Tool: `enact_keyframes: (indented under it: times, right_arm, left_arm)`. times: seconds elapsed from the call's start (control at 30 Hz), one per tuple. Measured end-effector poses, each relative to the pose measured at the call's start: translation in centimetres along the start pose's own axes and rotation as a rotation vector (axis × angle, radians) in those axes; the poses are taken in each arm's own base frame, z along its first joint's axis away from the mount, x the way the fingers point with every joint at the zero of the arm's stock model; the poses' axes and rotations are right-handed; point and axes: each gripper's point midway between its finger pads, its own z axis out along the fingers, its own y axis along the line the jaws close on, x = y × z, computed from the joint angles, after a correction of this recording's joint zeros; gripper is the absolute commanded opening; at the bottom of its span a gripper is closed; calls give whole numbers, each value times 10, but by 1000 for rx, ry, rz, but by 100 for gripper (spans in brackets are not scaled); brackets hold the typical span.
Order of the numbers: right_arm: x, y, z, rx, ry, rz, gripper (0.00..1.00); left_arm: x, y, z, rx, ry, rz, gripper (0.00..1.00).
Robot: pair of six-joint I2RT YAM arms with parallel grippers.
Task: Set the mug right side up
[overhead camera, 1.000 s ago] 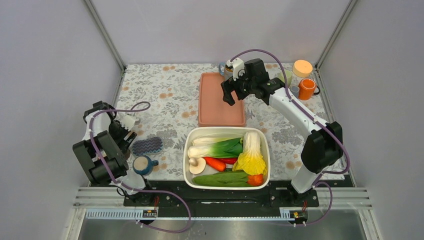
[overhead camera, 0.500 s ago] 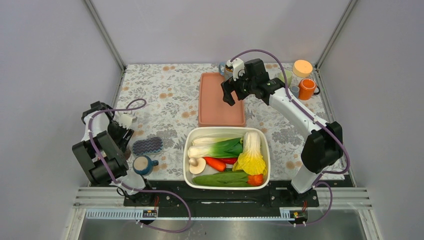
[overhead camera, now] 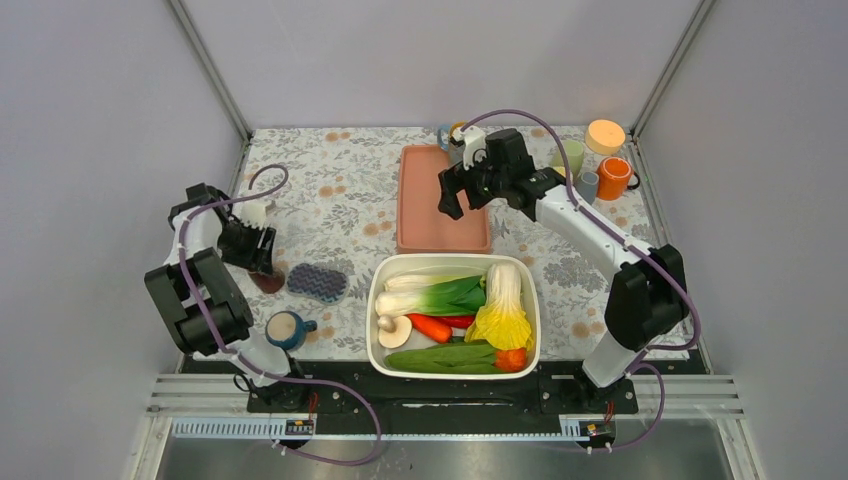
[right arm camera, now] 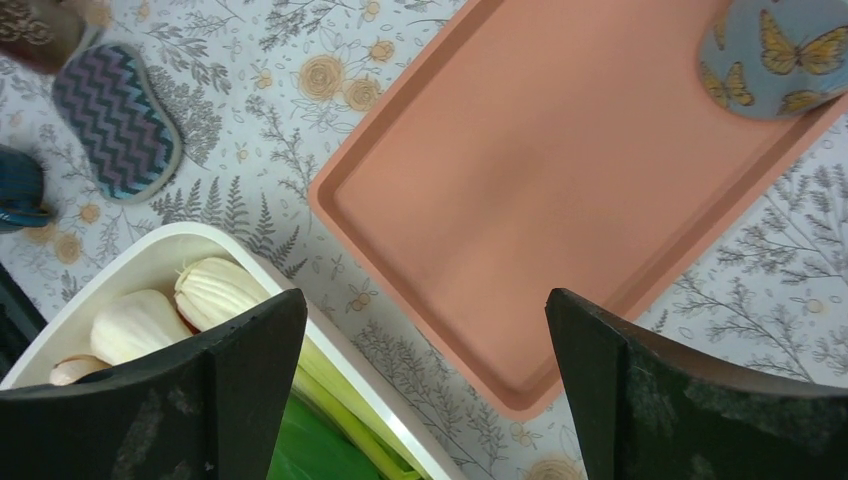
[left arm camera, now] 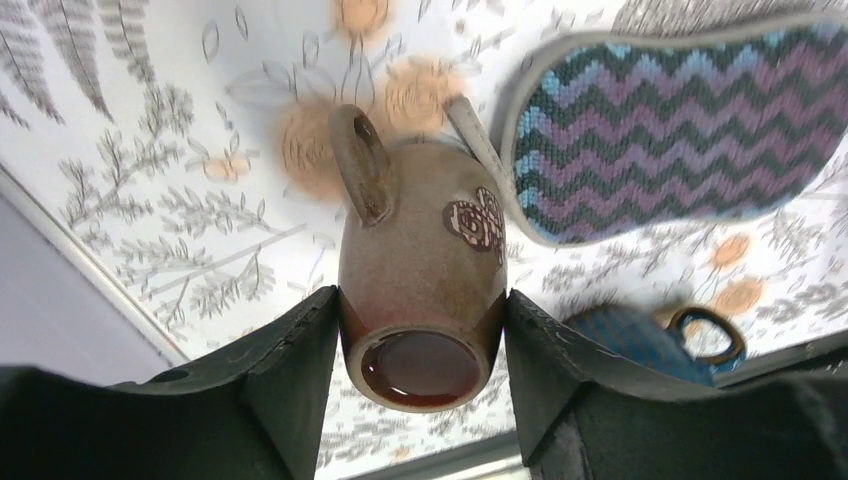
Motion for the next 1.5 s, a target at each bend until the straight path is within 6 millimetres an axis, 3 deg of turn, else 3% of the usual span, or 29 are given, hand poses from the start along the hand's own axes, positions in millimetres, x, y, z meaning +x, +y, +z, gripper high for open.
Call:
enact_keyframes:
  times: [0.2,0.4,0.57,0.63,0.9,1.23,1.5]
  right_arm:
    - [3,32,11,-67,-37,69,99]
    - [7,86,28,-182,-87,168,99]
    - [-12,129,39,-277,-168,218,99]
    - [-15,136,46,-297,-185,243,100]
    - [2,141,82,-313,-152,361,99]
    - [-17,154,105,-403,-236,588,96]
    - [-4,157,129,-416,-208,755,93]
  left_arm:
    - [-38,-13,13,22,-87,-11,0]
    - [-74,-31,23,90,-175,-40,0]
    - [-96,-32,30,120,-204,-76,0]
    - [-103,-33,31,132,-216,-89,0]
    - [-112,-40,32,171,-242,-152,0]
    - [-132,-69,22,342,-311,-290,0]
    - [-145,-94,13,499,-356,-344,0]
